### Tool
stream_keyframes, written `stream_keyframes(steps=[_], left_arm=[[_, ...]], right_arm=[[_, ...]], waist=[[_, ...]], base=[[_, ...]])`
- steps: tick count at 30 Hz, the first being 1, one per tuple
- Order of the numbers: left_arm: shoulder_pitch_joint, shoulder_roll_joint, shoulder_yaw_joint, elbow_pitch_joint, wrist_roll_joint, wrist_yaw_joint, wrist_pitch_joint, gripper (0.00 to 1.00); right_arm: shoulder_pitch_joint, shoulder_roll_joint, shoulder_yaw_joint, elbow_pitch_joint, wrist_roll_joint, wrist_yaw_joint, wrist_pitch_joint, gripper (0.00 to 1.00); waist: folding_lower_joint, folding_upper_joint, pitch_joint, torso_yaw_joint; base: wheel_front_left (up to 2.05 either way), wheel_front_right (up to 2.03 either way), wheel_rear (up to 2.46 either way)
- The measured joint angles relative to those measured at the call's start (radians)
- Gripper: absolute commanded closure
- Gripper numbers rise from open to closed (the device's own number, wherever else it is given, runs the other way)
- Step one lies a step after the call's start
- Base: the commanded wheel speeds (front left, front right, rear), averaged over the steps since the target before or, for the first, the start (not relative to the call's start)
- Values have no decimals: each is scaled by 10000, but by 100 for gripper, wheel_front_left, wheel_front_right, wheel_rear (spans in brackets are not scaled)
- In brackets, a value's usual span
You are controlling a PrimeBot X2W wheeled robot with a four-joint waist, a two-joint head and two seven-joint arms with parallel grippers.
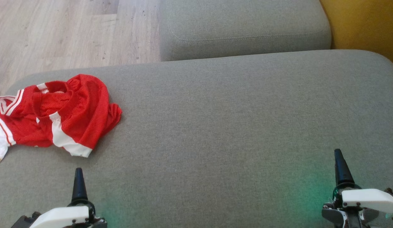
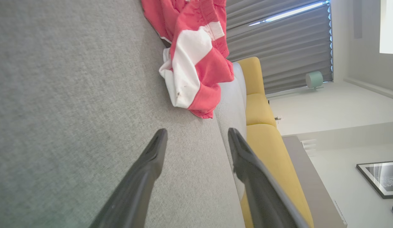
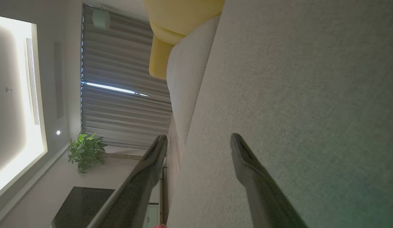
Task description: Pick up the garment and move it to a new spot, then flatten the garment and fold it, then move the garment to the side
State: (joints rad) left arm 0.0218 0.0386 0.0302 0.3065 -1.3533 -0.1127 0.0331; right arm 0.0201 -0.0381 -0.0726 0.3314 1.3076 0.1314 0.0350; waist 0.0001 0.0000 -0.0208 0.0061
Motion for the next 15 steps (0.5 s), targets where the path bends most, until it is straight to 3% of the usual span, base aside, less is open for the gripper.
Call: stream_keyframes(steps=[6, 15], left_arm=[[54, 0, -52, -107, 608, 123, -111, 0], [170, 6, -334, -500, 2663, 435, -422, 0]], right_arm=[[5, 0, 94, -105, -669, 0, -125, 0], [73, -2, 272, -311, -2075, 0, -453, 0]], waist=[[0, 0, -65, 28], [0, 0, -220, 74]], base=[[0, 0, 0], [0, 0, 0]])
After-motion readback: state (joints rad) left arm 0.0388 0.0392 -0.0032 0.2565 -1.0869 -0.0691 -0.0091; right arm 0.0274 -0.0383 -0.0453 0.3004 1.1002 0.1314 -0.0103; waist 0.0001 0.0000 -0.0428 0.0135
